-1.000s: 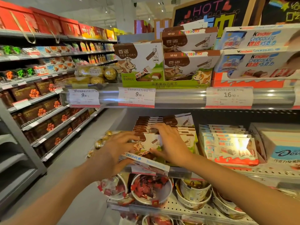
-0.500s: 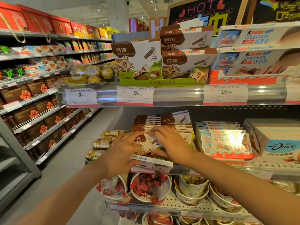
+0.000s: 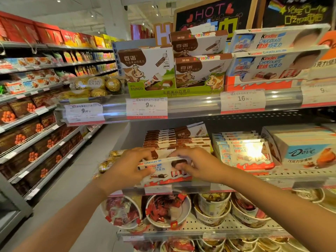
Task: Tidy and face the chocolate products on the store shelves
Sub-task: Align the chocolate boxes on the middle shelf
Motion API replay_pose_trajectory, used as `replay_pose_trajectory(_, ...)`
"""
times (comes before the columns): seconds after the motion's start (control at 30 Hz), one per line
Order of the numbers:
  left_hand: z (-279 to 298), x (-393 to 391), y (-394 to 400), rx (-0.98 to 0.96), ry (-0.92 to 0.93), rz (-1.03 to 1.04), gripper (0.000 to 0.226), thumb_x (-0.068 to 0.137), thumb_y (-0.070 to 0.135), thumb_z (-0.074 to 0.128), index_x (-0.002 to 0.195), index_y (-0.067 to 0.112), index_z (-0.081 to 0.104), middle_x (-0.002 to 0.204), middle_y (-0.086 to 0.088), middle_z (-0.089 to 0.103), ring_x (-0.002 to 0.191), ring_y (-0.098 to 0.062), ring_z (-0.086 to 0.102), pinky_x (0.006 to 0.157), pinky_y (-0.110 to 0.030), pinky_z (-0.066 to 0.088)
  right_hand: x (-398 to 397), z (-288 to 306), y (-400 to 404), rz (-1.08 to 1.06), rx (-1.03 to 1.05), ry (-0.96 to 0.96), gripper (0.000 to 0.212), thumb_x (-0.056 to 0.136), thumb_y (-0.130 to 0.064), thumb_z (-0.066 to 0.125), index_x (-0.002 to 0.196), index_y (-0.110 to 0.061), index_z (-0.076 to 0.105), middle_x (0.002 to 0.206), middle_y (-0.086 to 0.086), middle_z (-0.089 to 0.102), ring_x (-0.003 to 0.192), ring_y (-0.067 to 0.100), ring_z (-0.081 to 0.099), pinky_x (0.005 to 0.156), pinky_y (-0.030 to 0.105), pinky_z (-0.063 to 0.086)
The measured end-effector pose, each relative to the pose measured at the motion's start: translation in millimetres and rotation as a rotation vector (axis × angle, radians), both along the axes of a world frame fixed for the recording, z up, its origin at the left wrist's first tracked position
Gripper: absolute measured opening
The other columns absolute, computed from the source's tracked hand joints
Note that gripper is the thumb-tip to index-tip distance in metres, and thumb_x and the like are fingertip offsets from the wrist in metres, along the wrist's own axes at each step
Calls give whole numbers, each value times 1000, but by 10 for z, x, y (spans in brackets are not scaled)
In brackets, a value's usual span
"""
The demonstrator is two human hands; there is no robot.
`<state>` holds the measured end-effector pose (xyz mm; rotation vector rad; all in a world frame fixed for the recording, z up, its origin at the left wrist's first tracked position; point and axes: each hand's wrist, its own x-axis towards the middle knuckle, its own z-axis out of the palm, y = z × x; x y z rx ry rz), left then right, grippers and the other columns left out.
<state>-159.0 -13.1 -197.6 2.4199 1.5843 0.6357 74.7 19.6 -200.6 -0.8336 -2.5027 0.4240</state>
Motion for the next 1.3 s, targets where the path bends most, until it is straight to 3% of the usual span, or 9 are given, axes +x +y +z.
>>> replay_pose_trajectory(0.1,46,19,47,-23,-75,31,19,82,32,69,94,38,55,117,14,61,103,-4,57,86,-31,51,60,118,37,-100,100,-38,37,92,-19,55,129,-23,54,124,-3,62,107,13,56,86,26,44)
replay_pose_trajectory(0.23,56,36,87,-20,-80,81,56,70,33,80,116,31,49,107,13,61,94,-1,60,79,-24,53,272,224,68,-170,29,47,33,92,-18,56,124,-22,57,120,-5,63,109,13,57,89,34,49)
replay_pose_trajectory(0.53,35,387,280,66,-12,102,71,59,42,84,120,22,54,106,12,50,104,-11,49,88,-27,43,733,253,40,-236,-75,120,25,92,-16,56,115,-25,59,112,-13,60,106,5,54,81,12,44)
replay_pose_trajectory(0.7,21,506,301,44,72,12,62,59,42,84,111,25,54,104,18,45,105,-8,47,83,-21,36,926,182,44,-254,-65,73,24,91,-18,58,112,-29,58,107,-17,59,103,3,55,83,14,43)
replay_pose_trajectory(0.8,-4,488,332,30,79,-11,69,62,38,84,121,24,51,115,16,42,110,-3,38,90,-18,30,1138,212,86,-258,-92,99,23,91,-16,57,106,-33,56,106,-21,58,104,-3,52,85,14,42)
replay_pose_trajectory(0.93,-43,643,353,126,73,-32,72,63,60,71,124,26,51,122,15,40,122,-7,33,107,-36,28,1475,328,179,-280,-143,211,21,91,-10,57,102,-28,57,103,-14,61,99,-2,57,73,9,47)
replay_pose_trajectory(1.07,-23,1094,459,203,176,16,66,71,64,60,126,30,49,132,9,42,127,-14,33,105,-34,21,1808,424,259,-333,-192,288,22,89,-6,57,108,-19,59,104,-5,63,97,3,60,72,13,52)
replay_pose_trajectory(1.23,36,1357,620,188,309,178,57,81,52,62,131,32,44,139,4,44,129,-20,37,104,-39,30,2156,458,374,-374,-207,207,19,89,-12,60,104,-22,58,98,-6,64,94,7,61,77,21,46)
replay_pose_trajectory(1.3,44,1361,634,144,282,177,56,81,51,63,132,32,46,137,5,49,124,-18,45,99,-36,39,2236,440,414,-373,-229,171,21,89,-9,59,105,-22,57,99,-6,64,92,2,59,73,14,44)
